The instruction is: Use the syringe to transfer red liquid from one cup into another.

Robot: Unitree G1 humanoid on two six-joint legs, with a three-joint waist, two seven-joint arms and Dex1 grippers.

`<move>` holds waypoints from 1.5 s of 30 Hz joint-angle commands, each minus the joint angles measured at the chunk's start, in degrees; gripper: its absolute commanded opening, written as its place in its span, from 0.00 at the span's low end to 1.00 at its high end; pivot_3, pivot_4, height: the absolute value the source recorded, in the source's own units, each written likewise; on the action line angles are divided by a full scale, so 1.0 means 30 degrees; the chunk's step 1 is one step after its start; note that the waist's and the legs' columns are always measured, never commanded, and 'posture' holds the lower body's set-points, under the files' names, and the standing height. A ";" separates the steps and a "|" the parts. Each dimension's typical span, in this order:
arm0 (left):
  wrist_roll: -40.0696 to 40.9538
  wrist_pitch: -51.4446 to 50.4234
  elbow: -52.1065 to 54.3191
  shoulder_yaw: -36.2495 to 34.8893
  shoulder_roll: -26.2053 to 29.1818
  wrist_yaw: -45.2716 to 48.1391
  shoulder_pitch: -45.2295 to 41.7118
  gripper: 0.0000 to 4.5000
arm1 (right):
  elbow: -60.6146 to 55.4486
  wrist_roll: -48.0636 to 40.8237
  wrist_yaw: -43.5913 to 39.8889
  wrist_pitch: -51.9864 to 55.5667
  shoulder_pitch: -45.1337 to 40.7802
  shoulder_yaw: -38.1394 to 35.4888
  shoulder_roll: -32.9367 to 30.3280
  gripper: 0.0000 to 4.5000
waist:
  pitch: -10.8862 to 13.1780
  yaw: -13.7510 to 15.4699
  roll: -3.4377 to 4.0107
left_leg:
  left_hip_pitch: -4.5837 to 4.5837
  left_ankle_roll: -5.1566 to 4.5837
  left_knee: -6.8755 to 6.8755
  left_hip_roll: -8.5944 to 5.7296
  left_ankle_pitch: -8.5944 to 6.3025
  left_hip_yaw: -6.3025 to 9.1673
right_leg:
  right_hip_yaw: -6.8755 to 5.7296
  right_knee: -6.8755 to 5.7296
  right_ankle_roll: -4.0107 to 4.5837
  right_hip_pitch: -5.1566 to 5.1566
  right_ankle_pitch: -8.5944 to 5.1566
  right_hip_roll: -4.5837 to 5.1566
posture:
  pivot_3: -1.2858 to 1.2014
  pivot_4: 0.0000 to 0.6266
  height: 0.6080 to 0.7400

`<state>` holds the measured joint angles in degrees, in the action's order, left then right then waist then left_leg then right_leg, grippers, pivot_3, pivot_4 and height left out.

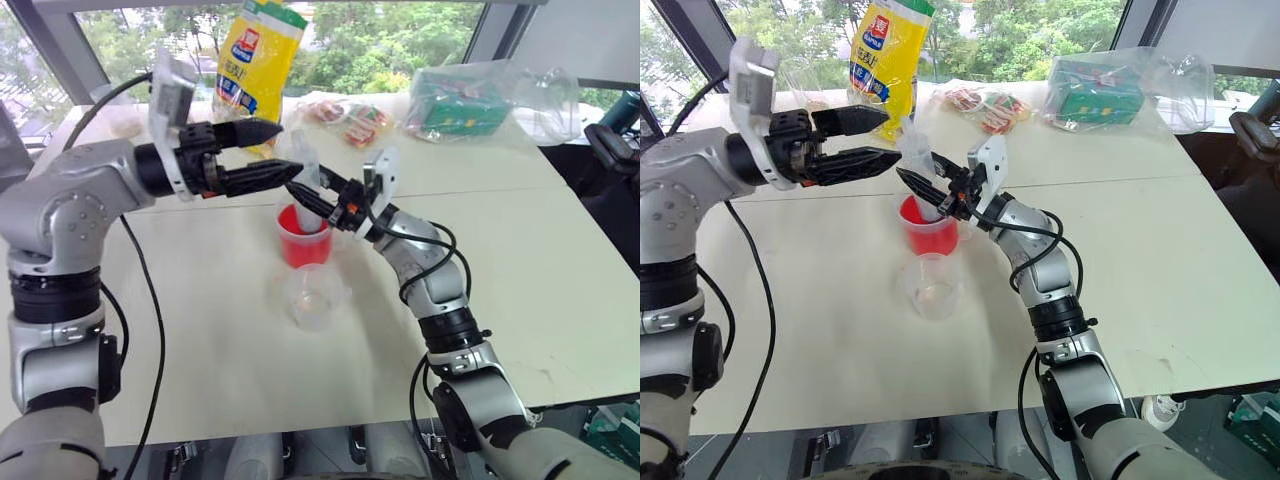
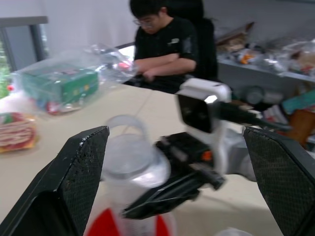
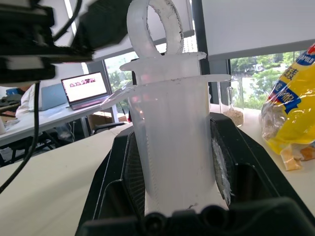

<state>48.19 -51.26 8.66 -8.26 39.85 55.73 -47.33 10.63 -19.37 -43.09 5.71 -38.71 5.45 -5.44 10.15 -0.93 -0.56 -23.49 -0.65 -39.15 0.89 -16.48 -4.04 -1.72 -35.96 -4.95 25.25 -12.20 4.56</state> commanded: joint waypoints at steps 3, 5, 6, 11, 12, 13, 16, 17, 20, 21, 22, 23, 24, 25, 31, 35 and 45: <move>-0.0087 0.0378 0.0457 0.0333 -0.0592 -0.0428 -0.0179 1.00 | -0.0117 -0.0095 -0.0135 -0.0532 -0.0713 -0.0269 0.0067 0.33 | 0.0000 -0.0017 0.0000 | 0.0010 0.0005 0.0000 0.0000 0.0003 -0.0001 | 0.0001 -0.0013 0.0002 -0.0001 -0.0001 -0.0003 | 0.52 0.24 1.00; -0.0539 0.0741 0.0325 0.0745 -0.0938 -0.0547 -0.0210 1.00 | -0.0102 -0.0086 -0.0117 -0.0549 -0.0749 -0.0269 0.0084 0.33 | 0.0001 -0.0015 -0.0001 | 0.0013 0.0012 0.0000 -0.0001 0.0008 0.0000 | 0.0002 -0.0019 0.0002 -0.0001 -0.0001 -0.0004 | 0.52 0.24 1.00; -0.0738 0.0878 0.0263 0.0891 -0.1065 -0.0586 -0.0209 1.00 | -0.0114 -0.0077 -0.0107 -0.0553 -0.0755 -0.0267 0.0093 0.33 | 0.0001 -0.0016 -0.0001 | 0.0013 0.0013 0.0000 -0.0001 0.0008 -0.0001 | 0.0001 -0.0019 0.0002 -0.0001 -0.0001 -0.0005 | 0.52 0.24 1.00; -0.1158 0.1091 0.0171 0.1142 -0.1199 -0.0540 -0.0134 1.00 | -0.0122 -0.0026 -0.0065 -0.0519 -0.0811 -0.0364 0.0144 0.33 | 0.0002 -0.0082 0.0000 | 0.0014 0.0015 0.0000 0.0001 0.0010 -0.0002 | 0.0003 -0.0020 0.0002 0.0001 -0.0001 -0.0013 | 0.52 0.24 1.00; -0.1178 0.1082 0.0215 0.1159 -0.1186 -0.0543 -0.0094 1.00 | -0.0128 -0.0023 -0.0059 -0.0513 -0.0815 -0.0376 0.0145 0.33 | 0.0002 -0.0080 0.0001 | 0.0015 0.0015 0.0003 0.0002 0.0010 -0.0003 | 0.0005 -0.0021 0.0002 0.0004 -0.0001 -0.0013 | 0.52 0.24 1.00; -0.1190 0.1076 0.0260 0.1137 -0.1217 -0.0654 -0.0056 1.00 | -0.0157 -0.0032 -0.0063 -0.0496 -0.0814 -0.0385 0.0133 0.33 | 0.0002 -0.0072 -0.0001 | 0.0017 0.0015 0.0003 0.0002 0.0010 -0.0002 | 0.0005 -0.0023 0.0002 0.0004 -0.0002 -0.0015 | 0.52 0.24 1.00; -0.1408 0.1331 0.0210 0.1112 -0.1492 -0.1051 0.0033 1.00 | -0.0196 -0.0033 -0.0064 -0.0480 -0.0828 -0.0384 0.0127 0.33 | 0.0002 -0.0054 0.0000 | 0.0017 0.0016 0.0003 0.0005 0.0010 -0.0001 | 0.0006 -0.0023 0.0003 0.0002 -0.0002 -0.0015 | 0.52 0.24 1.00; -0.1508 0.1505 0.0120 0.1156 -0.1770 -0.1259 0.0007 1.00 | -0.0200 -0.0027 -0.0088 -0.0476 -0.0838 -0.0359 0.0129 0.33 | 0.0002 -0.0049 -0.0001 | 0.0017 0.0016 0.0002 0.0004 0.0010 -0.0001 | 0.0007 -0.0022 0.0002 0.0002 -0.0002 -0.0013 | 0.52 0.24 1.00; -0.1621 0.1801 -0.0204 0.1288 -0.2678 -0.1904 -0.0238 1.00 | -0.0292 -0.0042 -0.0206 -0.0374 -0.0827 -0.0245 0.0130 0.33 | 0.0002 0.0024 -0.0001 | 0.0016 0.0015 0.0000 0.0002 0.0010 -0.0001 | 0.0007 -0.0022 0.0002 -0.0001 -0.0001 -0.0011 | 0.52 0.24 1.00; -0.1667 0.1885 -0.0332 0.1322 -0.2958 -0.2093 -0.0336 1.00 | -0.0310 -0.0034 -0.0256 -0.0355 -0.0818 -0.0197 0.0127 0.33 | 0.0001 0.0041 -0.0002 | 0.0016 0.0015 0.0000 -0.0003 0.0011 -0.0001 | 0.0007 -0.0022 0.0002 -0.0003 -0.0001 -0.0005 | 0.52 0.24 1.00; -0.1756 0.1963 -0.0500 0.1343 -0.3225 -0.2318 -0.0433 1.00 | -0.0314 -0.0031 -0.0294 -0.0341 -0.0813 -0.0164 0.0128 0.33 | 0.0002 0.0040 -0.0003 | 0.0016 0.0015 -0.0001 -0.0004 0.0011 -0.0001 | 0.0007 -0.0021 0.0001 -0.0007 -0.0001 -0.0004 | 0.52 0.24 1.00; -0.1823 0.1986 -0.0587 0.1335 -0.3400 -0.2488 -0.0478 1.00 | -0.0354 -0.0027 -0.0307 -0.0318 -0.0788 -0.0142 0.0132 0.33 | 0.0002 0.0027 -0.0003 | 0.0016 0.0015 -0.0004 -0.0004 0.0011 -0.0001 | 0.0007 -0.0020 0.0001 -0.0008 -0.0001 -0.0004 | 0.52 0.24 1.00; -0.1851 0.1988 -0.0672 0.1328 -0.3575 -0.2607 -0.0500 1.00 | -0.0376 -0.0015 -0.0313 -0.0309 -0.0767 -0.0118 0.0137 0.33 | 0.0002 0.0013 -0.0003 | 0.0016 0.0014 -0.0003 -0.0005 0.0010 -0.0002 | 0.0008 -0.0021 0.0001 -0.0008 0.0000 -0.0004 | 0.52 0.24 1.00; -0.1895 0.2016 -0.0737 0.1350 -0.3735 -0.2673 -0.0479 0.88 | -0.0380 0.0012 -0.0330 -0.0311 -0.0753 -0.0094 0.0145 0.33 | 0.0002 0.0008 -0.0003 | 0.0016 0.0015 -0.0003 -0.0004 0.0011 -0.0001 | 0.0008 -0.0021 0.0001 -0.0007 0.0000 -0.0006 | 0.52 0.24 1.00; -0.2121 0.2151 -0.0780 0.1499 -0.4542 -0.3338 -0.0161 0.32 | -0.0657 0.0080 -0.0403 -0.0115 -0.0581 0.0040 0.0176 0.33 | 0.0002 -0.0046 -0.0003 | 0.0023 0.0015 0.0000 0.0002 0.0011 0.0001 | 0.0007 -0.0024 0.0001 -0.0005 -0.0001 -0.0015 | 0.52 0.24 1.00; -0.2263 0.2151 -0.0879 0.1355 -0.4814 -0.3587 -0.0304 0.01 | -0.0819 0.0047 -0.0535 0.0127 -0.0409 0.0141 0.0149 0.33 | 0.0002 -0.0007 -0.0003 | 0.0022 0.0015 -0.0001 0.0000 0.0011 -0.0001 | 0.0008 -0.0023 0.0000 -0.0007 0.0000 -0.0009 | 0.52 0.24 1.00; -0.1990 0.2214 -0.1200 0.0359 -0.4884 -0.3905 -0.1903 0.01 | -0.1179 -0.0228 -0.0821 0.1346 0.0015 0.0429 0.0286 0.33 | 0.0004 -0.0016 -0.0005 | 0.0022 0.0015 -0.0001 -0.0002 0.0011 0.0002 | 0.0006 -0.0024 0.0000 -0.0008 0.0000 -0.0007 | 0.52 0.24 1.00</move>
<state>40.65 -46.08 3.20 -5.30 25.73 44.57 -48.87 9.85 -19.43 -43.79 8.72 -38.78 3.45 -5.85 10.16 -0.98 -0.57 -23.42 -0.60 -39.15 0.88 -16.44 -4.03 -1.70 -36.03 -4.95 25.23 -12.20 4.54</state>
